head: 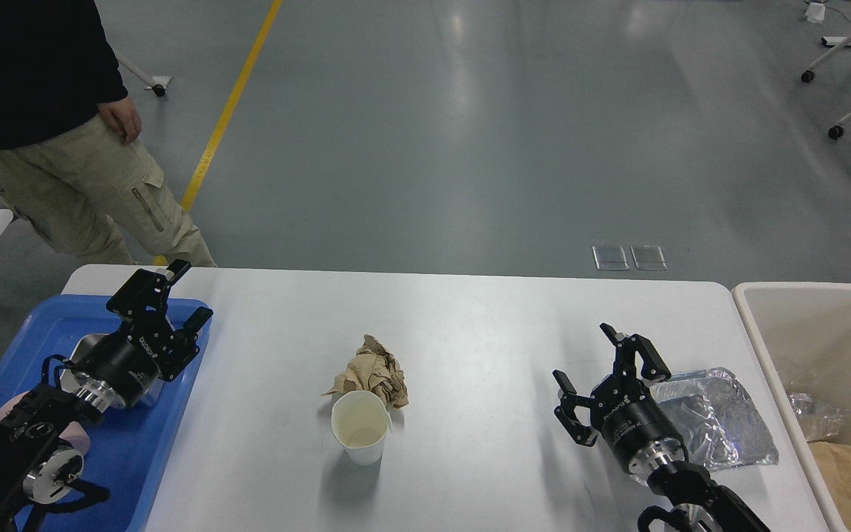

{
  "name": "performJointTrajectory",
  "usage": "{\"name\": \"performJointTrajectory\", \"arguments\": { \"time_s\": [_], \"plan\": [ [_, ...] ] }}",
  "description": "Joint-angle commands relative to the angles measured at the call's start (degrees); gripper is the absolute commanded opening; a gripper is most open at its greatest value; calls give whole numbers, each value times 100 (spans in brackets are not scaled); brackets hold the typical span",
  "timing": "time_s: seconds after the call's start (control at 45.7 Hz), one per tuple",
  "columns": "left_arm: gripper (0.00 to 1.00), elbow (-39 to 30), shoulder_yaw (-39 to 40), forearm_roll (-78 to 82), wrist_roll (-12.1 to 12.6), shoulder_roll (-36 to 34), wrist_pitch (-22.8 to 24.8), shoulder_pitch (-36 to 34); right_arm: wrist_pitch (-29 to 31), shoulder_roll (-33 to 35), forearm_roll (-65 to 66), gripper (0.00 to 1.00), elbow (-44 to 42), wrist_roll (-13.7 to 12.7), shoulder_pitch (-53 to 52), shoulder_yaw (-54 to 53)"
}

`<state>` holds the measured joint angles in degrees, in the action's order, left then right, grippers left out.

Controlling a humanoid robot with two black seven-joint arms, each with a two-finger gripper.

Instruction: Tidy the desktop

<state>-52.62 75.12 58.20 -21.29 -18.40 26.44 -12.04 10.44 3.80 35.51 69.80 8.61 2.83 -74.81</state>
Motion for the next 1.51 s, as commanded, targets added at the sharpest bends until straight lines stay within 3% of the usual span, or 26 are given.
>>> {"name": "performJointTrajectory", "arguments": {
  "time_s": [0.0,0.109,0.416,0.504,0.569,0.854,1.029,1.27,1.489],
  "plan": [
    [96,6,11,25,-103,-6,-261,-70,2,130,0,100,-11,0,-63,99],
    [96,-214,-6,7,-103,-146,-508,-263,-7,147,0,100,-19,0,-89,107],
    [96,-178,38,-185,-24,-340,-587,-342,-24,340,0,100,-37,-9,-335,125],
    [96,-231,47,-668,107,-322,-587,-342,-68,428,0,100,-19,-17,-344,125],
    [96,-249,64,-985,344,-314,-587,-334,-77,507,0,100,-11,-17,-353,125],
    [96,-1057,600,-1346,468,249,-605,273,-94,393,0,100,-2,-17,-353,125],
    [96,-1084,636,-1364,503,205,-614,273,-94,288,8,100,-10,-17,-362,134],
    [96,-1338,688,-1645,740,275,-921,325,-156,200,87,100,-19,-17,-406,239],
    [96,-1383,811,-1733,741,653,-983,352,-165,121,87,100,-19,-17,-379,239]
  ]
}}
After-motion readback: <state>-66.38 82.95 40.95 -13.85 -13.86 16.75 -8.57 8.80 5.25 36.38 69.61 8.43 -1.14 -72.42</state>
